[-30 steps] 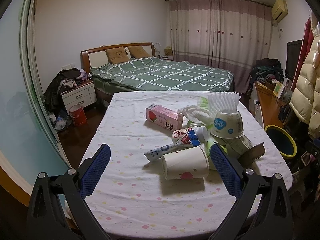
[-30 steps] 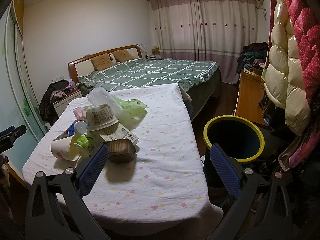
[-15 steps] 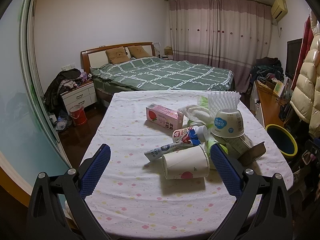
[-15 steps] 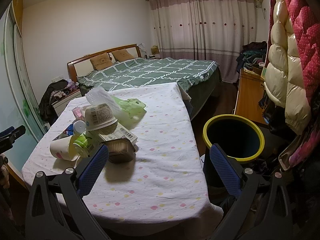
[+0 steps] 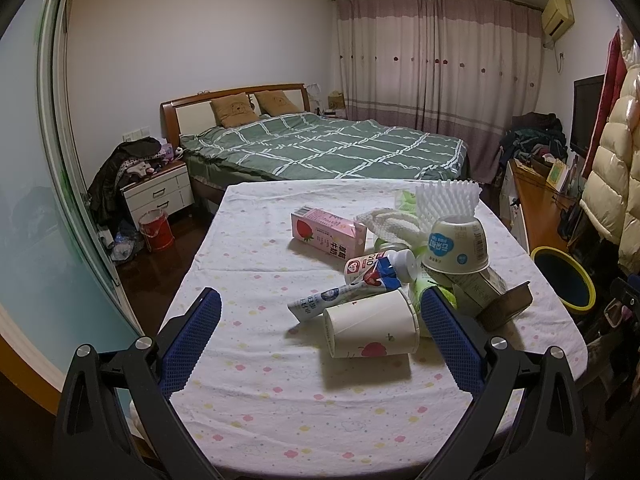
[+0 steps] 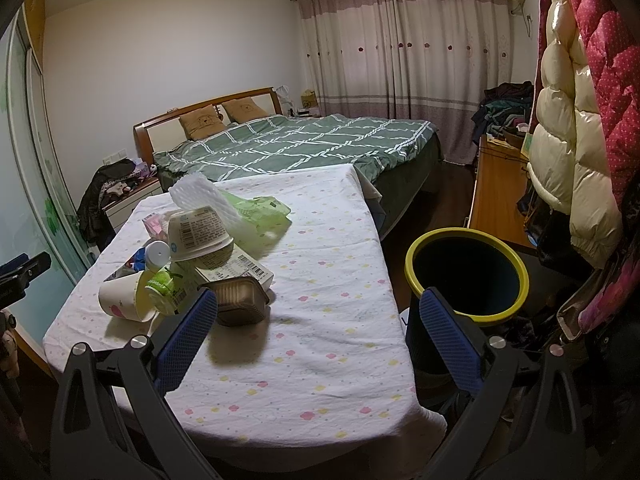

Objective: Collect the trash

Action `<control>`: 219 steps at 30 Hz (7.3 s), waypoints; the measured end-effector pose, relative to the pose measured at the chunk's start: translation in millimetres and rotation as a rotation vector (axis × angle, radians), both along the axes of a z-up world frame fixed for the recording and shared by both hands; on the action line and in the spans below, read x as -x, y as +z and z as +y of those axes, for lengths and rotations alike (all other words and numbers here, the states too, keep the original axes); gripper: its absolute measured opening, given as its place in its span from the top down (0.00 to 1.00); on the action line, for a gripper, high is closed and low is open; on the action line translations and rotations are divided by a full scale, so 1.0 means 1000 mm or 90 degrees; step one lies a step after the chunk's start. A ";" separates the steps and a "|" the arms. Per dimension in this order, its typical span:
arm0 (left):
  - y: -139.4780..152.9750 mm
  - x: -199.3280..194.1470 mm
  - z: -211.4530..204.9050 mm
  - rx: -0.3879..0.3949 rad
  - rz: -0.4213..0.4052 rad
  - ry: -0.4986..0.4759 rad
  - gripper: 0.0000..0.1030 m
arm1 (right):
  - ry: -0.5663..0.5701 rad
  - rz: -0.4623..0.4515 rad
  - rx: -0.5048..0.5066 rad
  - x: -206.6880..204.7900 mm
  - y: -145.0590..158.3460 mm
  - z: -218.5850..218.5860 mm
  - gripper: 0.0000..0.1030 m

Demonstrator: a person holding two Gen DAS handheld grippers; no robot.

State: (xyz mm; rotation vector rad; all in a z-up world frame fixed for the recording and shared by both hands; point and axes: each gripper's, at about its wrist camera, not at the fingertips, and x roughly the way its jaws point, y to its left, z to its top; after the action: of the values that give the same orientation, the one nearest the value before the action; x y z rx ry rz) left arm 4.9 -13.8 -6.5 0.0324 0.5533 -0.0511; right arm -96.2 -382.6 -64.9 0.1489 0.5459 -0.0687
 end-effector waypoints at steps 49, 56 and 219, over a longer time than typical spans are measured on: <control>-0.017 -0.098 -0.018 -0.018 0.032 0.001 0.05 | 0.191 0.099 -0.052 -0.251 -0.025 0.007 0.26; -0.028 -0.120 -0.018 -0.011 0.051 -0.001 0.05 | 0.161 0.208 -0.098 -0.316 -0.043 0.022 0.26; -0.014 -0.123 -0.420 -0.010 0.101 -0.482 0.10 | -0.277 0.118 -0.145 -0.013 -0.122 -0.231 0.51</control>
State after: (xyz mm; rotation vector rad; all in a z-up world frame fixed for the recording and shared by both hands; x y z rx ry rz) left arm 127.5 -433.6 -20.0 0.2540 0.6746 -0.7921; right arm -83.3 -613.1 -187.2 0.4868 0.6992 -0.4485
